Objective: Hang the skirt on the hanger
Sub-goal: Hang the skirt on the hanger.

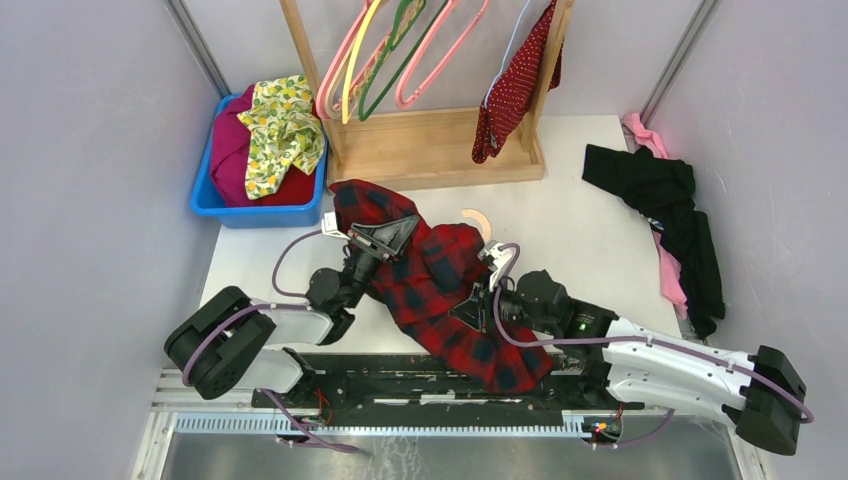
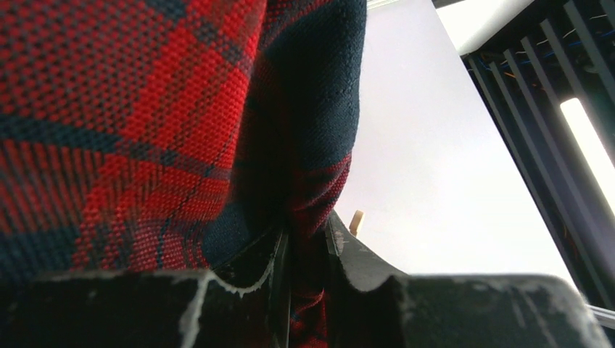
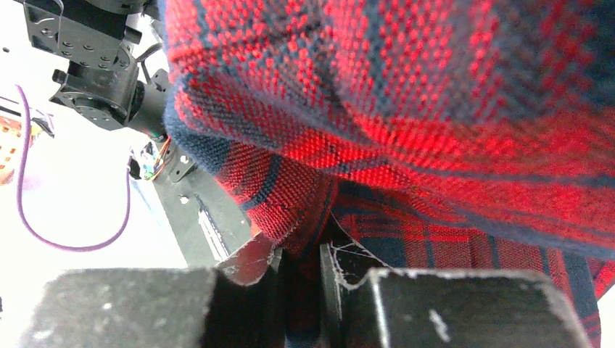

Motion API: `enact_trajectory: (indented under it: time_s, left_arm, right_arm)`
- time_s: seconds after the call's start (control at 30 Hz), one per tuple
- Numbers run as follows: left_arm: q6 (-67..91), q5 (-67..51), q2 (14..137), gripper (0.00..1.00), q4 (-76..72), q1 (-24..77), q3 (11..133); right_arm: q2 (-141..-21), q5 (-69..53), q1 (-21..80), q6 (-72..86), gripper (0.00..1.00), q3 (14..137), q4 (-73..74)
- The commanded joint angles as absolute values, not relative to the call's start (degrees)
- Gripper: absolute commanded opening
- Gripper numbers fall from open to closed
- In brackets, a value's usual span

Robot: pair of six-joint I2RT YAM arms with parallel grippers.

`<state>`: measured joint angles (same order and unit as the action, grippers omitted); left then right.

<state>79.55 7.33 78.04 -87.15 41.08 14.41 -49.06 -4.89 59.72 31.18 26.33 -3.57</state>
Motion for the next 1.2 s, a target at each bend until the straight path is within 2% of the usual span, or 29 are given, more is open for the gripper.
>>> enact_trajectory:
  time_s: [0.0, 0.07, 0.3, 0.43, 0.57, 0.83, 1.1, 1.17]
  left_arm:
    - [83.7, 9.9, 75.6, 0.03, -99.1, 41.6, 16.9]
    - [83.6, 9.4, 75.3, 0.06, -99.1, 41.5, 17.0]
    - [85.4, 0.5, 75.4, 0.35, -89.7, 40.1, 20.3]
    - [81.3, -8.8, 73.3, 0.40, -73.4, 39.2, 25.5]
    - [70.9, -13.7, 68.5, 0.45, -47.8, 38.8, 31.6]
    - [51.6, -7.3, 57.0, 0.48, -11.5, 38.7, 40.4]
    - [40.3, 2.4, 52.9, 0.68, 8.0, 38.1, 45.5]
    - [39.5, 3.5, 52.8, 0.77, 9.3, 37.2, 45.6]
  right_arm:
    - [-46.1, -2.1, 61.5, 30.4, 0.09, 29.8, -2.4]
    - [-44.8, -0.7, 61.9, 29.7, 0.01, 31.2, 1.2]
    - [-41.6, 5.4, 62.0, 25.1, 0.01, 40.7, 19.6]
    - [-42.7, 9.4, 62.0, 21.5, 0.01, 46.6, 30.2]
    - [-44.4, 15.1, 62.1, 19.0, 0.01, 49.6, 38.2]
    - [-45.3, 20.0, 62.1, 15.4, 0.01, 55.1, 46.0]
    - [-44.1, 20.1, 62.1, 13.9, 0.01, 62.1, 53.3]
    - [-43.7, 19.1, 62.1, 13.7, 0.01, 63.1, 54.3]
